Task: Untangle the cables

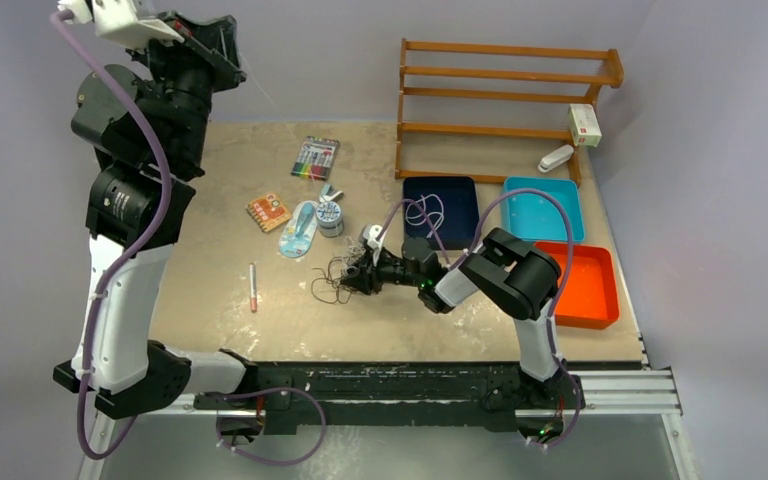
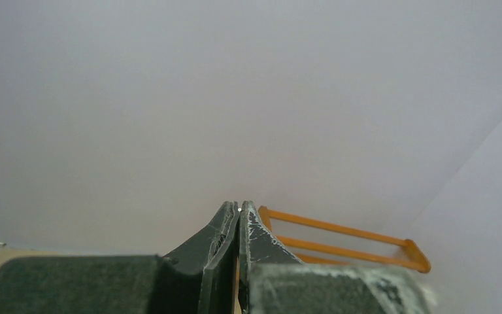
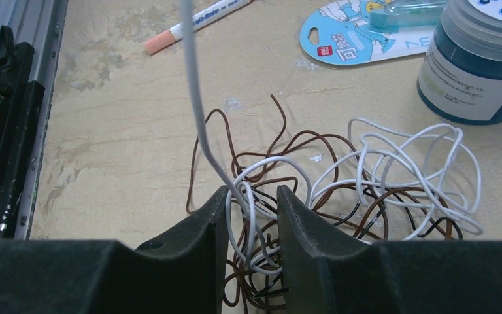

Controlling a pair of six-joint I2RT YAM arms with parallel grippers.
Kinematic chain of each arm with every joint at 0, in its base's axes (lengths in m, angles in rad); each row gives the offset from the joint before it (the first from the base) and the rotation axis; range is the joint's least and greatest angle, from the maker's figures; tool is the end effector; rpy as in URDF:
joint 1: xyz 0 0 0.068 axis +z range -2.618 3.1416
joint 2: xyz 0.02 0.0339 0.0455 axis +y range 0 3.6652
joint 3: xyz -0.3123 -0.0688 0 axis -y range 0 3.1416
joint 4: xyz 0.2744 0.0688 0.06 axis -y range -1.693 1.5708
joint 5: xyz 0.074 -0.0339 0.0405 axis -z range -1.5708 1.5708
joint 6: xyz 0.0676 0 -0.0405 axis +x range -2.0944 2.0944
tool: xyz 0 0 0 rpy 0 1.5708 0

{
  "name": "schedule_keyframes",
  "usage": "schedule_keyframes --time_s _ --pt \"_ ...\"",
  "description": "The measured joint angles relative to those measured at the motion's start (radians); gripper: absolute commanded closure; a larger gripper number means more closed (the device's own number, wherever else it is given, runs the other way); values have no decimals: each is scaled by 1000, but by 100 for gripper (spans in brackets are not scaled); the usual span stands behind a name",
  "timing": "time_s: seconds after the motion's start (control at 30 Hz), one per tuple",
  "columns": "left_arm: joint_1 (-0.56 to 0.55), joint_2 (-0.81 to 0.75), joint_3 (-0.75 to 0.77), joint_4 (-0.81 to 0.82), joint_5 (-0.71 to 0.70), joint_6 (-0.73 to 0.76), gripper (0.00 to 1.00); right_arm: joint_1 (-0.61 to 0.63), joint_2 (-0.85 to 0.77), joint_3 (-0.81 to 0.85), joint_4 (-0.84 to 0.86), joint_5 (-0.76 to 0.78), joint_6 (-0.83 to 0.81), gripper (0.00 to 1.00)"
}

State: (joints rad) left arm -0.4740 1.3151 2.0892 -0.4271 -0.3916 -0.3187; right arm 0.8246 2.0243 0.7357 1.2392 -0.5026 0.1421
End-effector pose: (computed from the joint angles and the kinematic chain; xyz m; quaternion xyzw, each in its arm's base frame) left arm 0.2107 -0.0791 0.6968 -0.1151 0.5741 -0.2069 0.7838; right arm 0.2639 0.3334 0.1408 -0.3964 0.6038 0.4698 0.5076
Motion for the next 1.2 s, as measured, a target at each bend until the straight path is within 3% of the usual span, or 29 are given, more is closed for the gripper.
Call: schedule_keyframes --time_s 0.37,0.67,0.83,1.2 --pt "16 57 107 1 -26 45 100 0 -45 -60 13 22 11 55" --pt "16 42 22 24 14 40 100 0 -372 -88 -131 23 -43 44" --pt "16 29 -33 27 35 23 100 0 -470 -52 -218 47 -96 41" --pt "16 -10 -65 42 44 23 100 -1 -393 62 -322 82 -114 43"
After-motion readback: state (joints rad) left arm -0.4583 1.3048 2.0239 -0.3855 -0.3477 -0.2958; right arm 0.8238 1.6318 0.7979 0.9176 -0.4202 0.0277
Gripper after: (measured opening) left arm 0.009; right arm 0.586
